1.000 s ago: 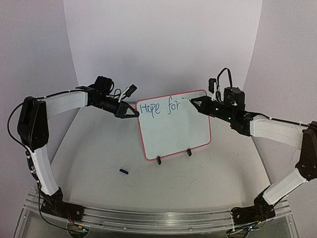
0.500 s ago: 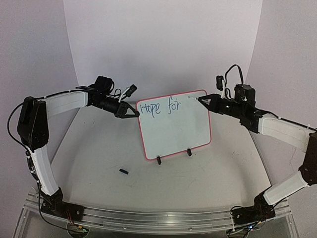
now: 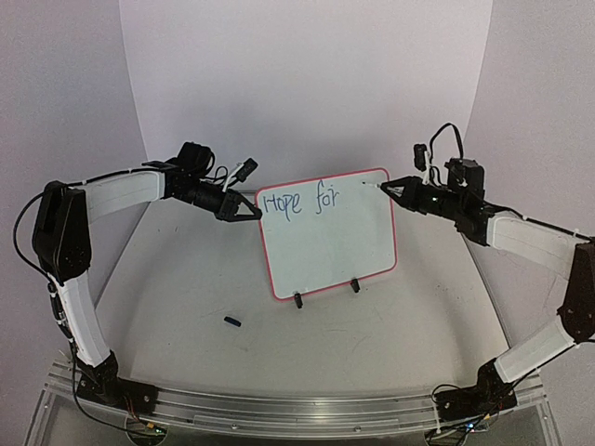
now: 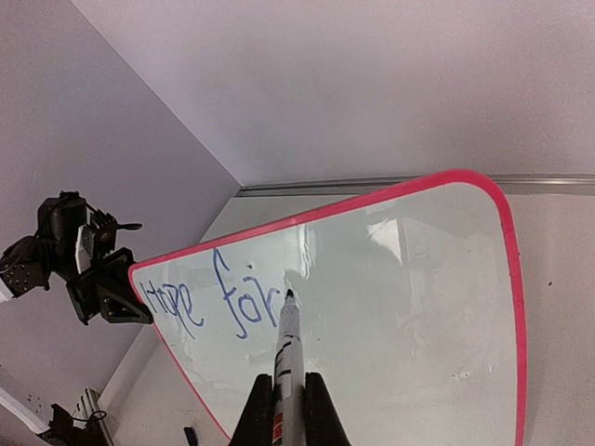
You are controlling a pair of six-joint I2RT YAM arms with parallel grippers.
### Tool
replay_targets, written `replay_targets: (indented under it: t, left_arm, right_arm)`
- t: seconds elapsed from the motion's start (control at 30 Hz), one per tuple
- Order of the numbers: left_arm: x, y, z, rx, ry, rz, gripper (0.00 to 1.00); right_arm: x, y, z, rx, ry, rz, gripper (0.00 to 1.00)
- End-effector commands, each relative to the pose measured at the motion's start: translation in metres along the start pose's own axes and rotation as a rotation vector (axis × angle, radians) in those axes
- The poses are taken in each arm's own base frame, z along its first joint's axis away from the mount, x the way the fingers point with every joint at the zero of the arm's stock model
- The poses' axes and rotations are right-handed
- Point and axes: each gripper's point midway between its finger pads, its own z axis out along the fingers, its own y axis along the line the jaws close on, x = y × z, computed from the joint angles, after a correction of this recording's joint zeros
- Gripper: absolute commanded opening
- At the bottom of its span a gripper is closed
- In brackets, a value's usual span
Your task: Write a sentence on the whiteboard
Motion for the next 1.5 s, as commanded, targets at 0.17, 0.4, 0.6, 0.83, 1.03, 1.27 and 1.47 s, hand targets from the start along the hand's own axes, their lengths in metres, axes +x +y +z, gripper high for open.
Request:
replay_targets:
  t: [0.17, 0.4, 0.6, 0.83, 1.03, 1.27, 1.47]
  left_arm:
    - [0.036, -0.006, 0.015, -0.021, 0.134, -0.003, 0.00]
    - [0.037, -0.005, 0.016, -0.022, 0.137, -0.004, 0.00]
    - [0.037, -0.005, 0.015, -0.026, 0.138, -0.002, 0.00]
    - [0.036, -0.006, 0.015, -0.027, 0.138, 0.003, 0.00]
    - [0.036, -0.007, 0.015, -0.026, 0.137, 0.005, 0.00]
    - [0.035, -0.009, 0.015, -0.024, 0.137, 0.009, 0.00]
    - [0.036, -0.011, 0.017, -0.020, 0.141, 0.010, 0.00]
  right_arm:
    - [-0.027, 0.008, 0.021, -0.071, -0.059, -0.022, 0.00]
    - [-0.030, 0.005, 0.037, -0.098, -0.054, -0.002, 0.00]
    - [-0.025, -0.006, 0.047, -0.081, -0.038, 0.021, 0.00]
    - [-0.014, -0.017, 0.049, -0.045, -0.026, 0.041, 0.00]
    - [0.006, -0.023, 0.042, -0.028, 0.004, 0.067, 0.00]
    - [0.033, -0.032, 0.033, -0.009, 0.040, 0.110, 0.00]
    - [0.025, -0.024, 0.030, -0.034, 0.012, 0.116, 0.00]
